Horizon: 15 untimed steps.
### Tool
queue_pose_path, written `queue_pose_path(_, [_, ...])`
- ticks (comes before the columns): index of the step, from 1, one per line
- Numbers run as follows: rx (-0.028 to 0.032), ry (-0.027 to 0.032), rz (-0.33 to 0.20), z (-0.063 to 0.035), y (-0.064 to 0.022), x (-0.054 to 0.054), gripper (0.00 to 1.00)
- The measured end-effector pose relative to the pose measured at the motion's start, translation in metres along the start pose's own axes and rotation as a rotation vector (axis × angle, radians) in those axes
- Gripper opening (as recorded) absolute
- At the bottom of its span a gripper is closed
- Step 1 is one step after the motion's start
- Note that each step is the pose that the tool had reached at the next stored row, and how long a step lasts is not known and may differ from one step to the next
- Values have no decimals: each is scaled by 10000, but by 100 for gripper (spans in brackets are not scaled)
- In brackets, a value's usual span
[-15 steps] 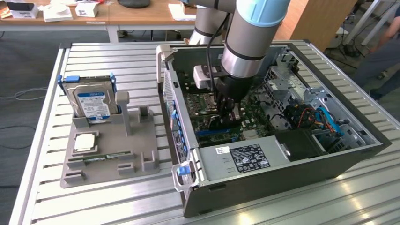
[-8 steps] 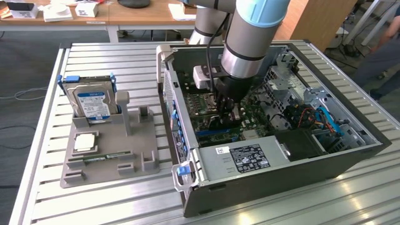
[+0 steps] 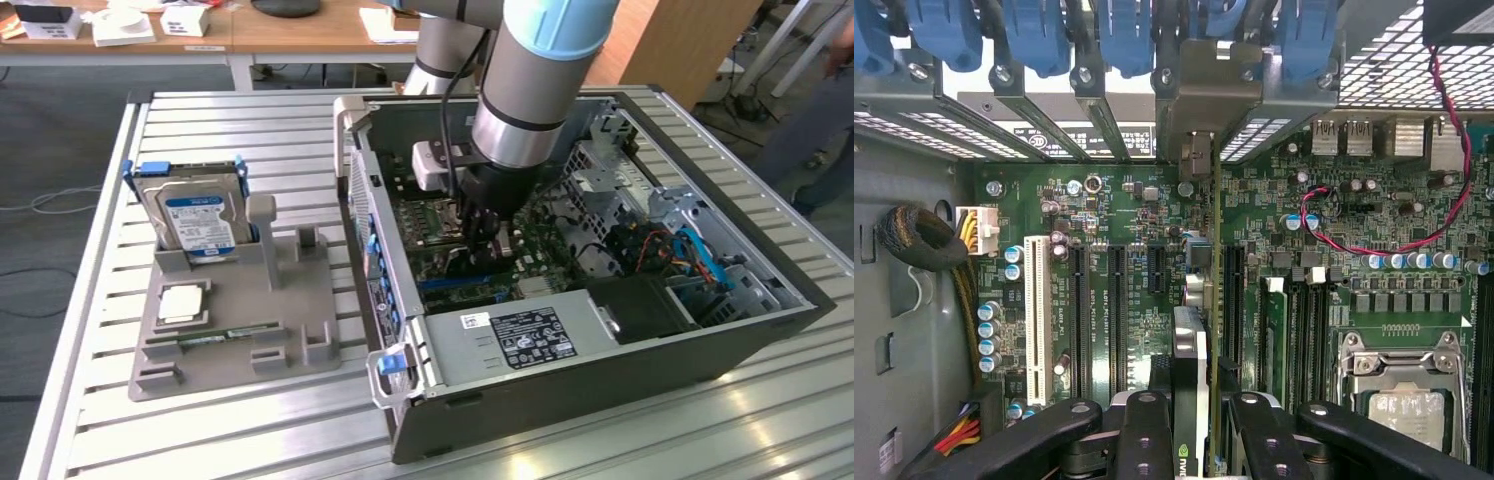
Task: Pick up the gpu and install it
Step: 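Insert the gpu into the slot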
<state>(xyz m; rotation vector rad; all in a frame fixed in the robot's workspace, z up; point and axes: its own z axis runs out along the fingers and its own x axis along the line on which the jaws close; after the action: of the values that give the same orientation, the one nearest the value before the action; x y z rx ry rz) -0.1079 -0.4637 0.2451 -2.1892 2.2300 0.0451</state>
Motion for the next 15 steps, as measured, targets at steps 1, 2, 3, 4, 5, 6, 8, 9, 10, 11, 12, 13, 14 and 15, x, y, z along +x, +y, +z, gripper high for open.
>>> queue_pose_path(1, [0, 0, -1, 0, 0, 0, 27])
queue_pose_path(2, [1, -1, 0, 1, 0, 0, 27])
queue_pose_path(3, [1, -2, 0, 1, 0, 0, 27])
queue_pose_path(4, [1, -1, 0, 1, 0, 0, 27])
queue_pose_path(5, [2, -4, 0, 5, 0, 0, 27])
queue_pose_path(6, [3, -6, 0, 11, -1, 0, 27])
queue_pose_path(8, [0, -1, 0, 16, 0, 0, 27])
queue_pose_path(9, [0, 0, 0, 16, 0, 1, 27])
queue_pose_path(10, [0, 0, 0, 17, 0, 1, 27])
queue_pose_path(11, [0, 0, 0, 17, 0, 1, 27])
queue_pose_path(12, [0, -1, 0, 17, 0, 0, 27])
queue_pose_path(13, [1, -2, 0, 20, 0, 0, 27])
queue_pose_path(14, [2, -4, 0, 26, -1, 0, 27])
queue_pose_path(15, [1, -2, 0, 29, -1, 1, 27])
